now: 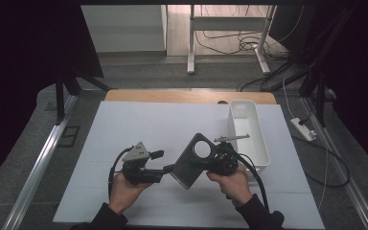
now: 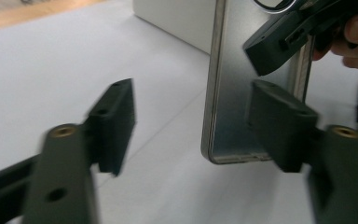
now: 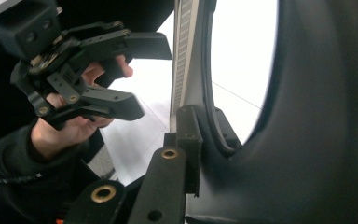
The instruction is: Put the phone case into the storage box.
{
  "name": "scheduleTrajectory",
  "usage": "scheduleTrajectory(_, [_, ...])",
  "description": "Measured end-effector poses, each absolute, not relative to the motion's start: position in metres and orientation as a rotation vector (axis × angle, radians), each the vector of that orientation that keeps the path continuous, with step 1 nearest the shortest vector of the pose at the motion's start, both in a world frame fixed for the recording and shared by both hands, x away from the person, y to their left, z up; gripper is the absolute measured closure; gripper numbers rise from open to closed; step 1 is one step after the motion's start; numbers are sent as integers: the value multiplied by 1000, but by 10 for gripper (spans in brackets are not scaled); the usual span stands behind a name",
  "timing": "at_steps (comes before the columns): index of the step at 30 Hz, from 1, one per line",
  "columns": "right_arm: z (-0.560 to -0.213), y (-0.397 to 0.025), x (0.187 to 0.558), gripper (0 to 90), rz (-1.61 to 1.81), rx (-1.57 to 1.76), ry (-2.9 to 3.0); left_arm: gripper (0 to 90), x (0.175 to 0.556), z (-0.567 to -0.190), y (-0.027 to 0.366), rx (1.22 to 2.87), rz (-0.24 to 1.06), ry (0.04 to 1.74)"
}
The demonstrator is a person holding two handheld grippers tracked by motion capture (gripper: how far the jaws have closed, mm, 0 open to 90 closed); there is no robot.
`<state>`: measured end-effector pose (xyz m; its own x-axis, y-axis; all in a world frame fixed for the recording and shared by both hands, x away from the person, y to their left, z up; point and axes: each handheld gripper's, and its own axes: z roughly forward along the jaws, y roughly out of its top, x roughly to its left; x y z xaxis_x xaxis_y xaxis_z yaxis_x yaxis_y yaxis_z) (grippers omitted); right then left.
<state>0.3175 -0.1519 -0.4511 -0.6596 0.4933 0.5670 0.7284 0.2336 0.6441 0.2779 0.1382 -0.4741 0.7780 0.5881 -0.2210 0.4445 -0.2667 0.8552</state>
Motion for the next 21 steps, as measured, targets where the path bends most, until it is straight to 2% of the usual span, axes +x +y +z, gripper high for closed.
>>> scheduleTrajectory(3, [-450, -154, 317, 856, -1394, -1124, -2310, 231, 281, -476, 142, 1906, 103, 781])
scheduleTrajectory(4, [-449, -155, 317, 856, -1390, -1104, -2340, 179, 282, -477, 143, 1909, 90, 785])
scheduleTrajectory(7, [-448, -157, 316, 856, -1373, -1058, -2417, 111, 283, -477, 144, 1933, 59, 771])
scheduleTrajectory(21, [-445, -161, 312, 855, -1351, -957, -2527, 0, 281, -485, 131, 2019, -1, 669])
